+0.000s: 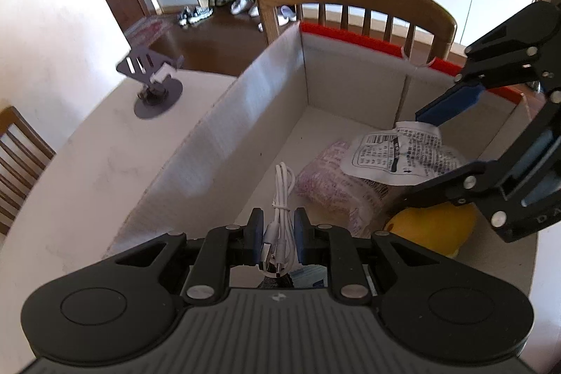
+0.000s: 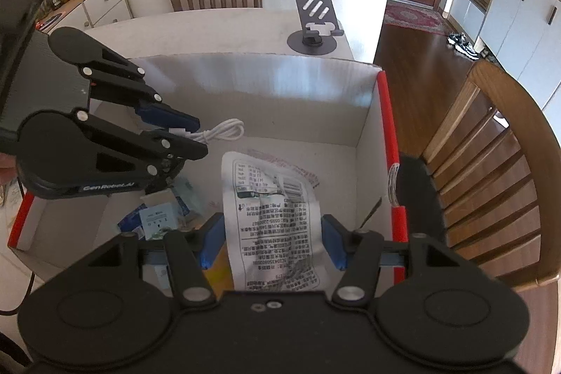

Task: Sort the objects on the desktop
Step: 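Open the left tool to drop the cable while the right tool releases the packet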

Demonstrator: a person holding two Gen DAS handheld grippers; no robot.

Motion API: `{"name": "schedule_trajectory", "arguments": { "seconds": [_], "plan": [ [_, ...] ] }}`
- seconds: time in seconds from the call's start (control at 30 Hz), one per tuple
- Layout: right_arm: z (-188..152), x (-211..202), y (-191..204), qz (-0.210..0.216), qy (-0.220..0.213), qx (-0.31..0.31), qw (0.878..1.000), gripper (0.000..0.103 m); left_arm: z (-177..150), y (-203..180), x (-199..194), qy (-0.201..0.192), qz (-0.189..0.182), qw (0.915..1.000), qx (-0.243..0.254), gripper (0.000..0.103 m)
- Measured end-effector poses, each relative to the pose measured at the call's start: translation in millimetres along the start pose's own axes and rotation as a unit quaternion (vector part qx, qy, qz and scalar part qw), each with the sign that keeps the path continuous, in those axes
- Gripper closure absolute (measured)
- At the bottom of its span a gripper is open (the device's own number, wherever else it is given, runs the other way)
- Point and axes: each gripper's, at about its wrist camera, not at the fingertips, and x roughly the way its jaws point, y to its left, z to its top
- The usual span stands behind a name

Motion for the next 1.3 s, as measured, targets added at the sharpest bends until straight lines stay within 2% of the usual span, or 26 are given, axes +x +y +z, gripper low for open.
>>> {"name": "schedule_trajectory", "arguments": {
  "seconds": [0.43,0.57,0.63,0.83,1.3],
  "plan": [
    [-2,5,0,-0.006,0.004,-0.007,1.0,0.043,-2,2,24,0.063,-0.026,0.9975,-0.019,0.086],
    [-3,5,0,-0.008,0.005,-0.008,1.0,0.042,-4,0,25,0.068,-0.032,0.997,-0.018,0.086],
    [-2,4,-1,-0.009,0.002,-0.007,1.0,0.038,-4,1,27,0.071,-0.031,0.9968,-0.019,0.086],
    [-1,-2,2,-0.008,-0.009,-0.011,1.0,0.032,-4,3,21,0.066,-0.027,0.9971,-0.027,0.086],
    [-4,-30,12,-0.011,-0.027,-0.019,0.999,0.03,-6,0,-8,0.04,-0.031,0.998,-0.038,0.085]
  ]
}}
